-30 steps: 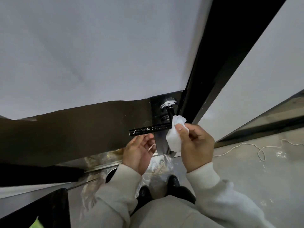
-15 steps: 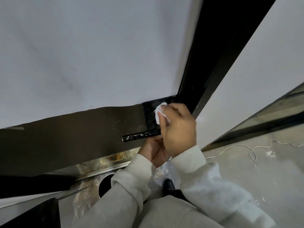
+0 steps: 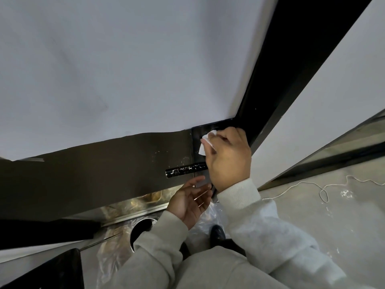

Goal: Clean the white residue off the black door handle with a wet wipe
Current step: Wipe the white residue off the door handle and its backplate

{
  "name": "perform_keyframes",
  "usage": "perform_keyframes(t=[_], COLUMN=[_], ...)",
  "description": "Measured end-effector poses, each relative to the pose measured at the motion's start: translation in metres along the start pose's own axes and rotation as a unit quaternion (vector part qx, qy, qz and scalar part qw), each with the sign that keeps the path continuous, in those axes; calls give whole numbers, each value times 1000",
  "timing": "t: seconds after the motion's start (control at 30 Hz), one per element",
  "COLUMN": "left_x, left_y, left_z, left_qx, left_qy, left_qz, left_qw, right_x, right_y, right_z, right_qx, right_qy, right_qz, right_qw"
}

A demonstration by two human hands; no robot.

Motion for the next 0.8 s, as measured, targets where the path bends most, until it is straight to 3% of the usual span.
perform_keyframes(t=[0.27, 0.4, 0.57, 0.73, 0.8], left_x=[14, 24, 20, 3, -9], left_y=[-20, -25, -21, -18, -26], left_z=[3, -3, -12, -40, -55], left_qx=[13, 16, 2, -98, -147], left_qy=[22, 28, 56, -17, -16], left_qz=[-7, -12, -33, -29, -2], left_qw=[1000, 999, 998, 995, 989], right_x=[9, 2, -7, -10, -8], right_y=[-1, -3, -3, 5, 3], right_z=[-14, 1, 10, 8, 4], right_qx=[-126, -67, 12, 101, 92], right_qy=[35, 44, 1, 37, 39], right_qz=[-28, -74, -60, -27, -31], right_qw=[991, 994, 998, 994, 994])
Point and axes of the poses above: each hand's wrist, its own y-axis towards the middle knuckle, its own x-axis out of the back of the hand, z = x × y, the point moved 4 cm from there along y, towards the middle knuckle, and after that the axes turned 9 degrees about z, right-handed, at the moved point
